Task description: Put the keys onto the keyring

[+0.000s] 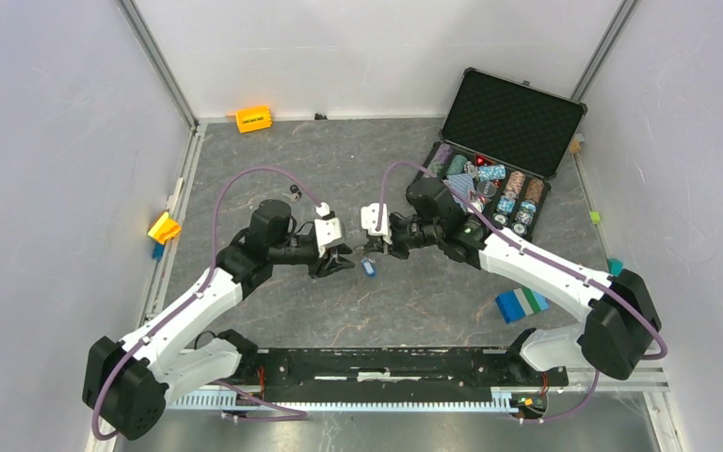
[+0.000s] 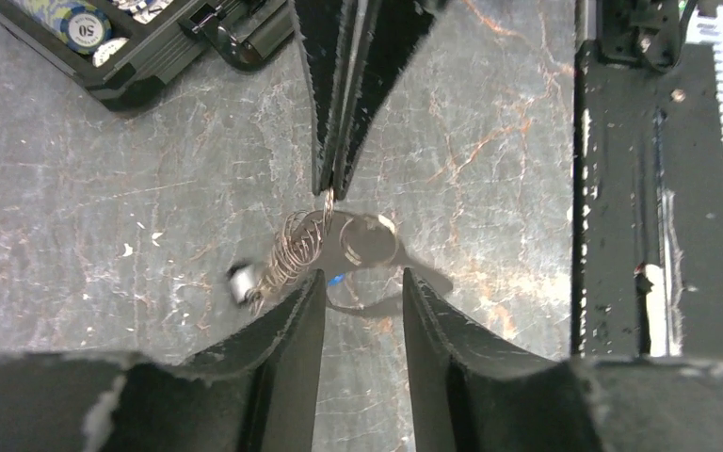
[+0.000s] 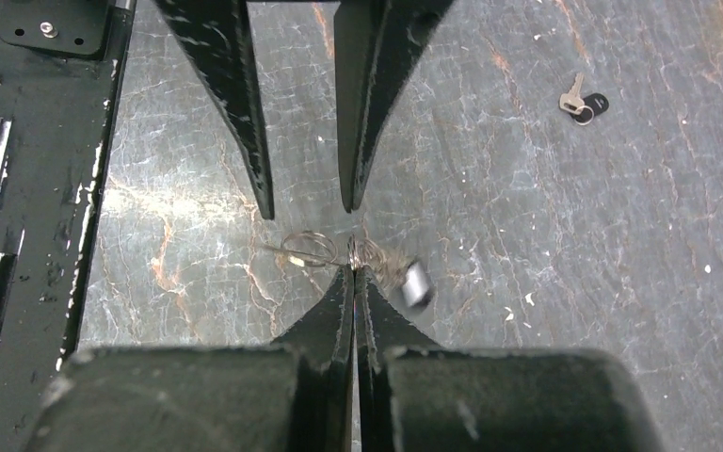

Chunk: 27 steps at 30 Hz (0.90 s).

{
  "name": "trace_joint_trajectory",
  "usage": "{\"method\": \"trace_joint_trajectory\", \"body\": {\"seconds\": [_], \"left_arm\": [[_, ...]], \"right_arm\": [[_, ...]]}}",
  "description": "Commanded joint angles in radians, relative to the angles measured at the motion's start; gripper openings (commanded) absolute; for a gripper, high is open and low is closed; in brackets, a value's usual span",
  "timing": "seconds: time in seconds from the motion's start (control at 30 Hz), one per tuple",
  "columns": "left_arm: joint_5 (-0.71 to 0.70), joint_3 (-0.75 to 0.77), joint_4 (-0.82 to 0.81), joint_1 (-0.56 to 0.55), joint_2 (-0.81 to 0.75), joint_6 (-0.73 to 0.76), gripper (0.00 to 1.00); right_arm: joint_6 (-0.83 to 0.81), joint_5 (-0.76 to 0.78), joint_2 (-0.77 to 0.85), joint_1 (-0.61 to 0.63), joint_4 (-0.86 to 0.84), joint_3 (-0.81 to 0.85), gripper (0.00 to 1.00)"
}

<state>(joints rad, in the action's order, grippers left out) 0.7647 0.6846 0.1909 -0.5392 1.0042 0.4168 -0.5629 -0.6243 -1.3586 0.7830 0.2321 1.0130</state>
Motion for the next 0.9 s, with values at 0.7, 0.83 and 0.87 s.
{"method": "trace_joint_trajectory", "body": {"seconds": [0.7, 0.83, 0.87], "left_arm": [[0.174, 0.096, -0.077, -0.004, 0.051, 0.208, 0.32], [0.235, 0.086, -0.069, -0.004, 0.065, 0.266, 0.27], [0.240, 0.081, -0.076, -0.004, 0.067, 0.269, 0.25]], "right_arm": [[0.035, -0.220, 0.055, -0.068, -0.096, -0.038, 0.00], [0.039, -0.247, 0.061, -0.080, -0.104, -0.043, 0.00], [0.042, -0.255, 0.062, -0.083, -0.108, -0.046, 0.00]]}}
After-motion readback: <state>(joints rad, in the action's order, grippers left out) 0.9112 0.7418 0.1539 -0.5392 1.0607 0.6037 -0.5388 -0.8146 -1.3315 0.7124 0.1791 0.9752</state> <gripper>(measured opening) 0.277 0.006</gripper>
